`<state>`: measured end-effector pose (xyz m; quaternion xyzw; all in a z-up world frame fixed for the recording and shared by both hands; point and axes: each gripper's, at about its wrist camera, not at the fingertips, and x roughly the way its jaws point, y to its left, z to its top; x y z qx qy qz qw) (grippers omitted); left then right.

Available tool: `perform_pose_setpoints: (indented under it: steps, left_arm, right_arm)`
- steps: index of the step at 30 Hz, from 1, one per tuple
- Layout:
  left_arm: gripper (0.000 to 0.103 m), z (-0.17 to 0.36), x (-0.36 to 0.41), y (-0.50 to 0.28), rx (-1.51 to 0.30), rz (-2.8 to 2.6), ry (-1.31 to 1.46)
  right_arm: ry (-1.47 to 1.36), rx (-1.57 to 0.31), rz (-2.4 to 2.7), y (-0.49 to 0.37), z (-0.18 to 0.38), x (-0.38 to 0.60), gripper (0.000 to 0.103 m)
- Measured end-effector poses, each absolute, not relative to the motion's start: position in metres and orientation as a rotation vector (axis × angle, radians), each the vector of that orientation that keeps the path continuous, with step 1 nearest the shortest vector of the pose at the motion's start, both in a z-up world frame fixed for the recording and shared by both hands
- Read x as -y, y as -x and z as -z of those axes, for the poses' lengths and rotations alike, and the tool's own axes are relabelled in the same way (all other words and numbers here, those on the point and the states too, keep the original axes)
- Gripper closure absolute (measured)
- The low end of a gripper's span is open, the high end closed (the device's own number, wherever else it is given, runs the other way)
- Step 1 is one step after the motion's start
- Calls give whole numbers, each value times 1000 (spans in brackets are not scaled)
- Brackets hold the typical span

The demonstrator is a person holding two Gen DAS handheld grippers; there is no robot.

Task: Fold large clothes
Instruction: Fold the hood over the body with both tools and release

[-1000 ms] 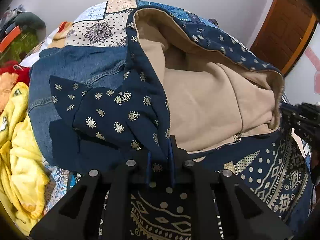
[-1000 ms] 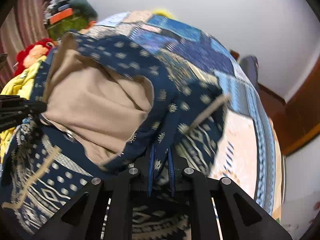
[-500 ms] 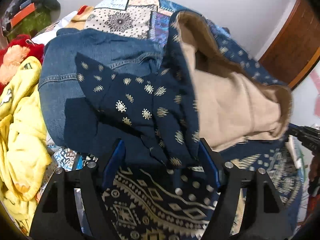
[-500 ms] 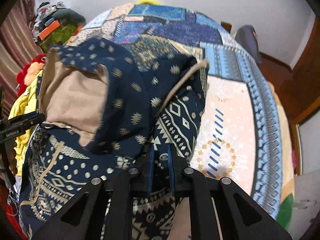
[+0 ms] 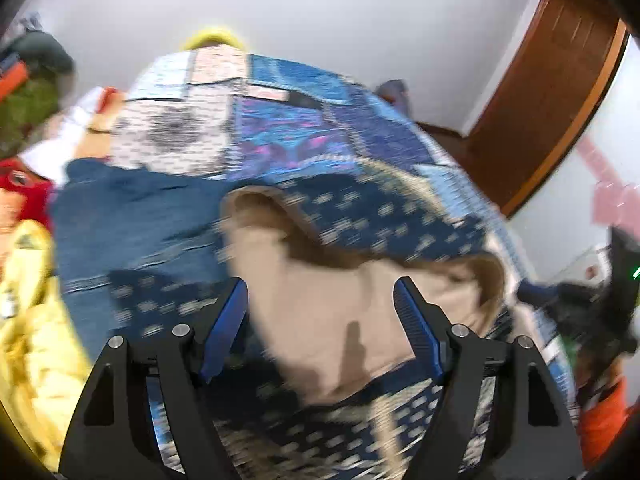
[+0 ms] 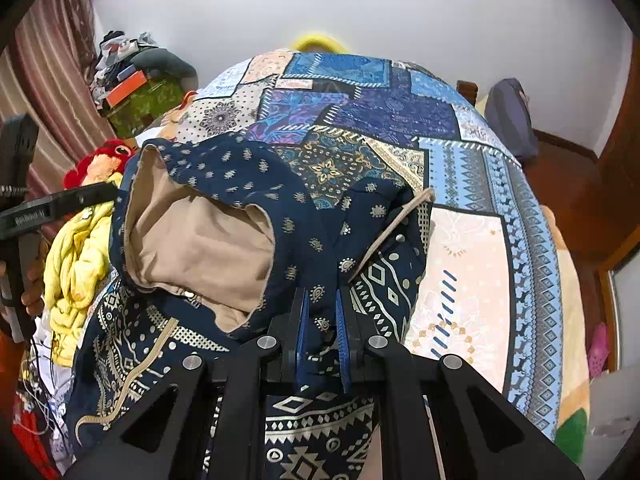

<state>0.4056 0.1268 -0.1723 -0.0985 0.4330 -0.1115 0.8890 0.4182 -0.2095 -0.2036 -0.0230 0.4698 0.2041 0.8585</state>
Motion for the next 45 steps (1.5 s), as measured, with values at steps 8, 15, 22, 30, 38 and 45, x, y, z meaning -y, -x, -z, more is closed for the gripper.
perform_pose_setpoints:
  steps: [8,15,22,30,38,45]
  left_arm:
    - [48,207,-90,-474,-932,248,274]
    - [101,216,-99,-491,-955,170,320]
    - [103,161,-105,-442,-833,174,235]
    - [103,104,-86,-375,-760,238,102]
    - [10,134,-84,-379,-836,165,134]
    - [13,193,-116,-447,-979,209,487]
  right_arm:
    - [84,-985,-399,-424,219,216,94]
    - [56,-1001,-377,-419,225,233,94]
    - [36,-970,-365,-403,202,246,94]
    - [31,-914,-385,-376,166,245,94]
    - [65,-892,-411,-359,155,238,94]
    - [135,-903,-387,-368,173,237,94]
